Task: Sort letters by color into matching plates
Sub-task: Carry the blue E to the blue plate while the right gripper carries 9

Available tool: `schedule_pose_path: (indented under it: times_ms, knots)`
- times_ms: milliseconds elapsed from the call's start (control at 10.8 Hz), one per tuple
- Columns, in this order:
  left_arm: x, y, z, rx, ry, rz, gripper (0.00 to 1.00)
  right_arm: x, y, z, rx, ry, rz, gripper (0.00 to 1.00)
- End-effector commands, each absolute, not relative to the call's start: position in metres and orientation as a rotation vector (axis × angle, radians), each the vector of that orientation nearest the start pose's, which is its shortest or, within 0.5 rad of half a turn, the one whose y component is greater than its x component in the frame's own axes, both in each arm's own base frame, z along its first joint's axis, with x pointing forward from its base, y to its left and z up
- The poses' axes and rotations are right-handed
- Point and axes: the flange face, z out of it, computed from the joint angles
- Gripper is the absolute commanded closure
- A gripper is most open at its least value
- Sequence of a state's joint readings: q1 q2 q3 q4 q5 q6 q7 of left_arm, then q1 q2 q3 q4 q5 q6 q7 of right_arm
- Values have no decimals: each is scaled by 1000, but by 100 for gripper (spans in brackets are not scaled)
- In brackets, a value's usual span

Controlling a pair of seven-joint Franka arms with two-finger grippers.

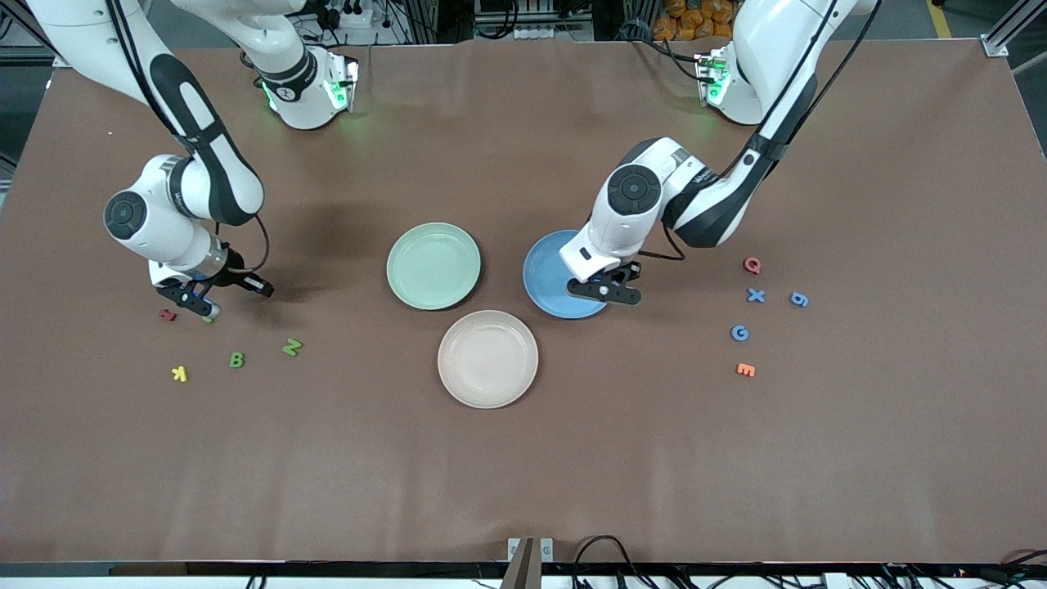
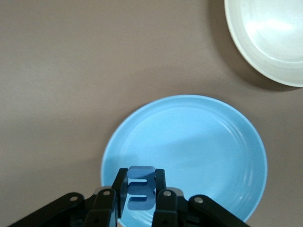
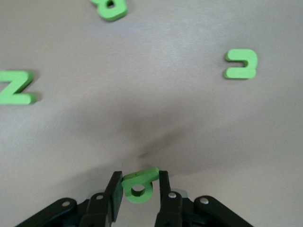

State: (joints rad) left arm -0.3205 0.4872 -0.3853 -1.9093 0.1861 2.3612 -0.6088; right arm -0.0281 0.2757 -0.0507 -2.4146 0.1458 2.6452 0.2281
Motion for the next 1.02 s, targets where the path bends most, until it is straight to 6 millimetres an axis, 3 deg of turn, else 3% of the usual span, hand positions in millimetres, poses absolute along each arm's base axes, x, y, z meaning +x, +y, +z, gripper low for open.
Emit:
schedule_pose_path:
  times_ms: [0, 93, 186, 279, 465, 651, 744, 930]
  knots:
    - [477, -430, 257, -3164, 213, 12, 99, 490, -12, 211, -3076, 323, 73, 72]
    - [474, -438, 257, -3169, 205, 8, 83, 490, 9, 211, -3082, 271, 72, 72]
    - [477, -439, 254, -3162, 222, -6, 19, 490, 31, 216, -3084, 218, 68, 72]
    - [479, -438, 253, -3130, 268, -58, 0, 487, 56, 219, -3088, 158, 84, 72]
    - [479, -438, 251, -3130, 238, -60, 0, 473, 122, 223, -3098, 99, 126, 72]
    - [489, -431, 258, -3131, 244, -85, 0, 465, 175, 232, -3106, 106, 158, 72]
    - [498, -420, 263, -3124, 247, -103, 0, 461, 194, 236, -3111, 106, 179, 72]
    - [531, -374, 274, -3102, 341, -127, 0, 447, 227, 236, -3113, 101, 196, 72]
